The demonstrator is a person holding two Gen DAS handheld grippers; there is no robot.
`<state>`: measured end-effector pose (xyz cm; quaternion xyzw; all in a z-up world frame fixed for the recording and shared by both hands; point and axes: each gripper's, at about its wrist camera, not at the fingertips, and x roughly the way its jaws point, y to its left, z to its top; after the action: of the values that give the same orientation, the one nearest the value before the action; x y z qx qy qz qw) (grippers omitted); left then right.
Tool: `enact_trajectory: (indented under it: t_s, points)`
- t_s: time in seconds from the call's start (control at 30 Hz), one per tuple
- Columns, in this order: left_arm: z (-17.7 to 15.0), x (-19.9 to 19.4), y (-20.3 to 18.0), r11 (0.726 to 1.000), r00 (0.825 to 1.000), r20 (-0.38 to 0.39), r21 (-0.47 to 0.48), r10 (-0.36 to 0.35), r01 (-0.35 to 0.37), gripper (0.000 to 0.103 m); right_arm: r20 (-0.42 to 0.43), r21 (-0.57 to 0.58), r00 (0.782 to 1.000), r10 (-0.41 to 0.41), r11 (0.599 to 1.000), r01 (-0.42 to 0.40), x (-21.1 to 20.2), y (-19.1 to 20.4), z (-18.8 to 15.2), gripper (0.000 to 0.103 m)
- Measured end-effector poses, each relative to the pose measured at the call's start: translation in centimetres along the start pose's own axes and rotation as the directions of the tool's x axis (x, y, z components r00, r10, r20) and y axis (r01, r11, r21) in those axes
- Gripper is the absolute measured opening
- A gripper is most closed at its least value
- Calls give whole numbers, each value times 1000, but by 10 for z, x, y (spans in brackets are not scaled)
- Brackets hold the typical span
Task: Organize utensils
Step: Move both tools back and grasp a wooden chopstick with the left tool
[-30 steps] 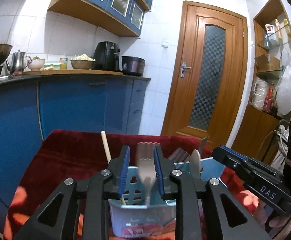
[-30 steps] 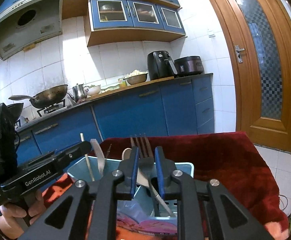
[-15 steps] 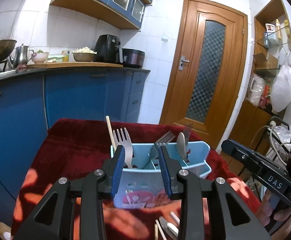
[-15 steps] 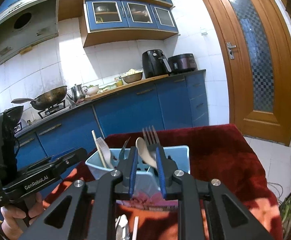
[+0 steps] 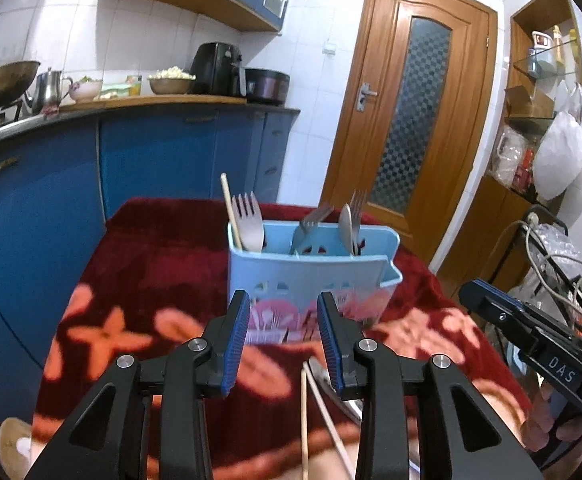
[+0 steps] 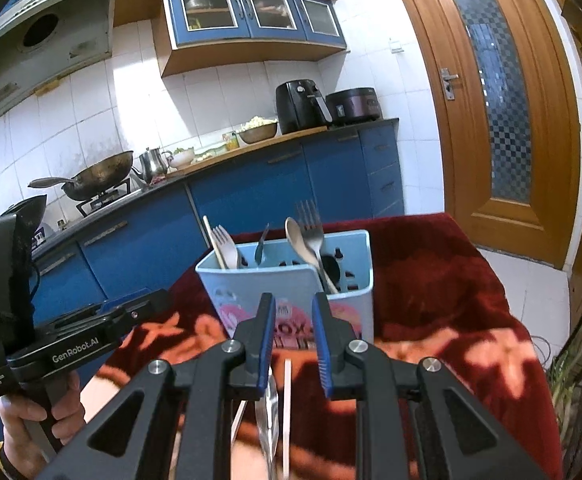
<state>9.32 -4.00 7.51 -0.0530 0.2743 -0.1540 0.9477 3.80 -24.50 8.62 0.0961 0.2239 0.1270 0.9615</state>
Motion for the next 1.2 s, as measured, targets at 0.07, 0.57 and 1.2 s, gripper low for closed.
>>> enact_trajectory:
  t_s: [0.07, 0.57, 1.2]
  points:
    - [-6, -3, 2, 1000, 1000, -16, -1, 5, -5, 36, -8, 6, 1000, -2, 1000, 2, -4, -1, -5, 21]
    - [-42, 3, 8, 999, 983, -181, 26, 23, -19, 35, -110, 84, 993, -40, 995, 49, -11, -21, -47, 22]
    - [-74, 42, -6, 999, 919, -394, 33, -9, 24, 35, -175, 139, 982, -76, 985, 101, -13, -52, -73, 24]
